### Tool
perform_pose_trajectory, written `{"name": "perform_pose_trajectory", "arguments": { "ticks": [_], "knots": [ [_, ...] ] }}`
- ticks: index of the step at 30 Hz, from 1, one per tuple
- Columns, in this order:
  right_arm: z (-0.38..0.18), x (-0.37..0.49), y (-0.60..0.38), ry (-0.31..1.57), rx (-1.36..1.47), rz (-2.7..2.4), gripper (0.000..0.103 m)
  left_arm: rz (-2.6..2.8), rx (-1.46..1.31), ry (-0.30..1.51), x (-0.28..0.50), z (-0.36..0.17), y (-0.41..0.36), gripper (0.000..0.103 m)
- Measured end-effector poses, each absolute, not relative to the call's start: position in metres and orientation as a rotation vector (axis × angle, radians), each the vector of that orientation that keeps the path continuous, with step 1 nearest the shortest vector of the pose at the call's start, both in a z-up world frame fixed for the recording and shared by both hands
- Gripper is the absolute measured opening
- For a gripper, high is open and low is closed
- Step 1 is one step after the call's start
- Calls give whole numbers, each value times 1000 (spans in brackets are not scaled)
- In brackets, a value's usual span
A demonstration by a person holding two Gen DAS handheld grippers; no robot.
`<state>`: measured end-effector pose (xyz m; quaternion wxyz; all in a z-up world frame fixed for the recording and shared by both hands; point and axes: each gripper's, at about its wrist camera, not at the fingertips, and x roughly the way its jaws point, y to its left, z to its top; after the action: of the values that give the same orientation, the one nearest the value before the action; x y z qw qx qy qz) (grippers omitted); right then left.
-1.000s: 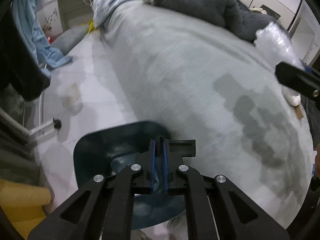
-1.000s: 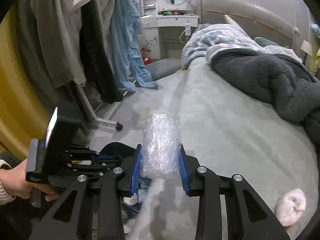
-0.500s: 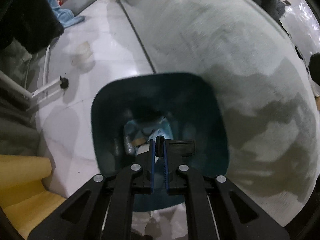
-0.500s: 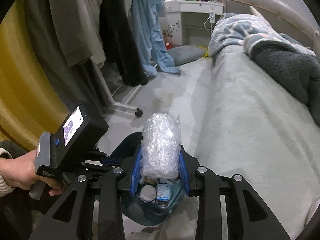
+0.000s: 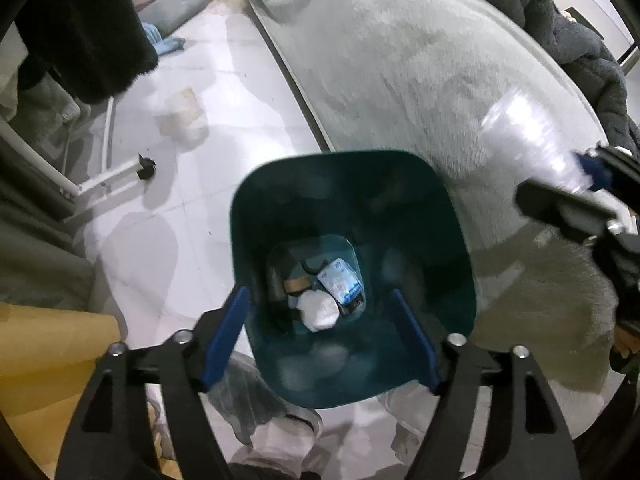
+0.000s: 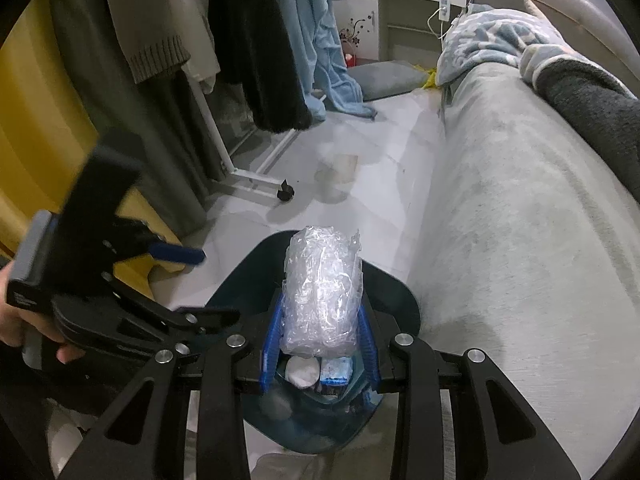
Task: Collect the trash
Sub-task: 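Open the left gripper over the basket while the right releases the plastic bag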
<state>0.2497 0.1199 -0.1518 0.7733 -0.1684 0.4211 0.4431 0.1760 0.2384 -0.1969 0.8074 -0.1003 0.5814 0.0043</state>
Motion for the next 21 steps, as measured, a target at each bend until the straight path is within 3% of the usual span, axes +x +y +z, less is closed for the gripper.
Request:
{"name": "perform_pose_trajectory", "arguments": {
  "ticks": [9, 21],
  "knots": [
    [-171, 245, 131, 956, -386, 963, 35, 101, -210, 1086, 167, -166, 256, 91],
    [-199, 242, 139, 1054, -395, 966, 35, 222, -121, 770, 156, -106, 266, 95]
  ]
}}
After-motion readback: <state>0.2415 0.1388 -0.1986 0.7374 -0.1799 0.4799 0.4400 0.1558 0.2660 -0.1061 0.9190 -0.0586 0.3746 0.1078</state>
